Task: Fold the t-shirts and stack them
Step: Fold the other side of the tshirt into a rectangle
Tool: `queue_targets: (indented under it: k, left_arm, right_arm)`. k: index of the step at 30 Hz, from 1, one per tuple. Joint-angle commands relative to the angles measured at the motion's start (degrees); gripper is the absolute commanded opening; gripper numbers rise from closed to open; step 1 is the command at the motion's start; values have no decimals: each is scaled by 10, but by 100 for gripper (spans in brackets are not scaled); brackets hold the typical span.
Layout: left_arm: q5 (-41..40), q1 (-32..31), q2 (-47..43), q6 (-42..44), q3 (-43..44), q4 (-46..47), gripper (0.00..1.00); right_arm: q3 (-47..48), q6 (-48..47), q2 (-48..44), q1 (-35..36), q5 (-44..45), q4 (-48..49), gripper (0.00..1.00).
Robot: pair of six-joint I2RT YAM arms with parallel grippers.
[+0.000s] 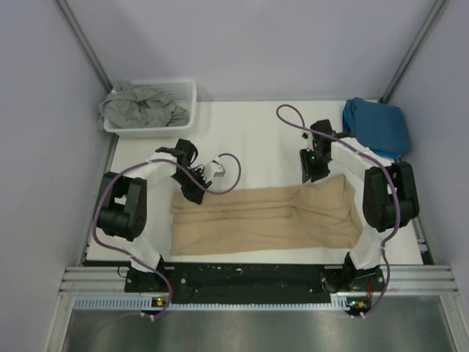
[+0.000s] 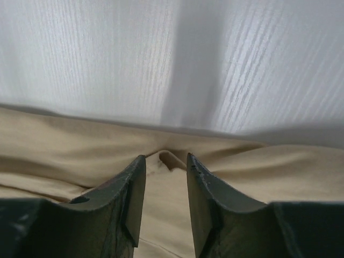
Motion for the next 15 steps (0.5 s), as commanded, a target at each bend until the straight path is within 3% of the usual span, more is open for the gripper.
queue_targets:
  k: [1, 6, 8, 14, 15]
  left_arm:
    - [6, -1, 9, -2, -6, 9, 8]
    - [9, -1, 6, 35, -21, -19, 8]
    - [14, -1, 7, 48, -24, -37, 8]
    - [28, -1, -1, 74, -23, -63, 11]
    - [29, 0, -5, 71, -19, -62, 13]
  right_arm:
    - [-6, 9, 7, 21, -6, 35, 31]
    - [-10, 11, 15, 22, 1, 32, 5]
    - [-12, 12, 11, 22, -3, 26, 0]
    - [-23, 9, -6, 22, -8, 16, 0]
    - [-21, 7, -6, 22, -4, 15, 11]
